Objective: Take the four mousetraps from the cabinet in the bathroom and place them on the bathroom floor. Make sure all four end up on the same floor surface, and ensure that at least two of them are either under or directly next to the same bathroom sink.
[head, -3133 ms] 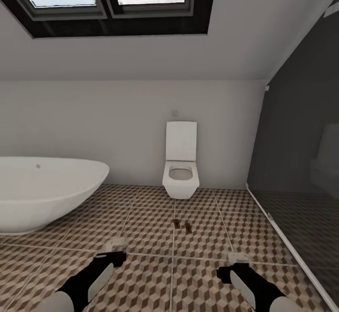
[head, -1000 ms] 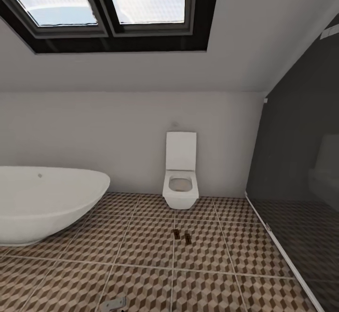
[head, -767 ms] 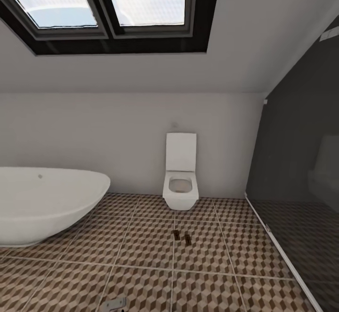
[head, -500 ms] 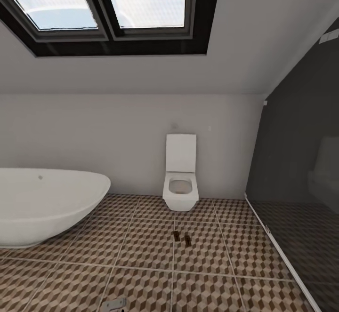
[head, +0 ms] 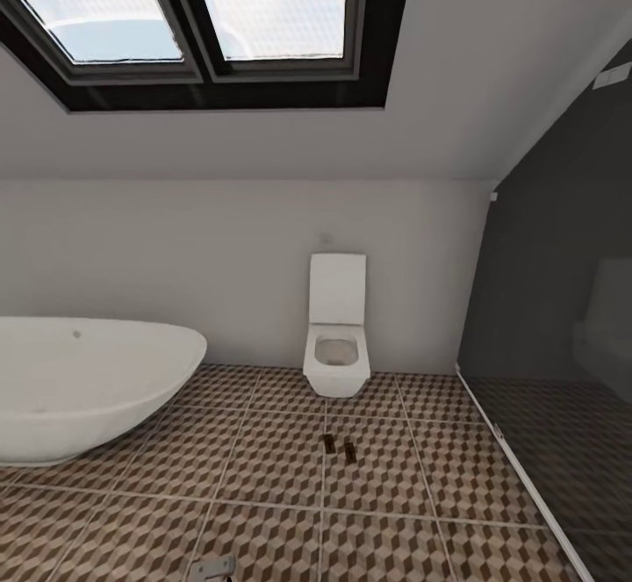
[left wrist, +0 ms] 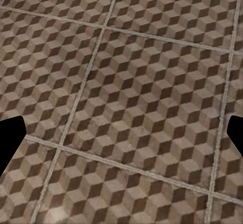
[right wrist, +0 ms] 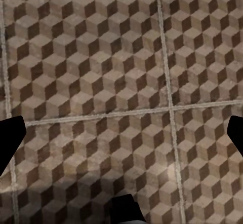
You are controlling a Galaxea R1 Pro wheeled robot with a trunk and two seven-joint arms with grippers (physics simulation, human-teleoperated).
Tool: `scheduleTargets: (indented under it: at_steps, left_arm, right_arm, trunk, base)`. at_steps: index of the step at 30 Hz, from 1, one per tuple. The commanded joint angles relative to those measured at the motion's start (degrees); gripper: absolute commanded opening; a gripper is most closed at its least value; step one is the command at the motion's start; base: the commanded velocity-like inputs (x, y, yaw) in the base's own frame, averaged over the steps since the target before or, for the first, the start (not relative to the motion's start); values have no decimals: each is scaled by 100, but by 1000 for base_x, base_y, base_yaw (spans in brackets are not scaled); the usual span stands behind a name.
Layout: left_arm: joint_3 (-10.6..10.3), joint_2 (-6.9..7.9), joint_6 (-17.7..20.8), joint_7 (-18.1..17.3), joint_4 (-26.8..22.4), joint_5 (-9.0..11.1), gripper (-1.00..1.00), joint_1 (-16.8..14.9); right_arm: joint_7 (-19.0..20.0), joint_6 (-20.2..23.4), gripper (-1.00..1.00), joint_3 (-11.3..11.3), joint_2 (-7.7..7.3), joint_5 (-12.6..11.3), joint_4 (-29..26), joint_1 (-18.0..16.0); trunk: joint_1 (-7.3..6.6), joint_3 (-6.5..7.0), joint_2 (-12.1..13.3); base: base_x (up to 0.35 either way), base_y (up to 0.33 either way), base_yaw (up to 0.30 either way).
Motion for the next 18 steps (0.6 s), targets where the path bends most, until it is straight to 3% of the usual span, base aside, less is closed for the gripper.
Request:
scheduleTargets:
  at_steps: [1,18]
  left_arm:
    - [-47,1,-21,29,1,47,100,-5]
    - [-49,1,-23,29,1,47,100,-5]
  right_arm:
    - [-19,-23,100,46,2,-62,2,-3]
    - [-20,-23,100,39,-9,-69,5,-1]
  trunk:
    - [-23,12,38]
    - [-396,317,720]
  base:
    - [0,0,0]
    - [0,0,0]
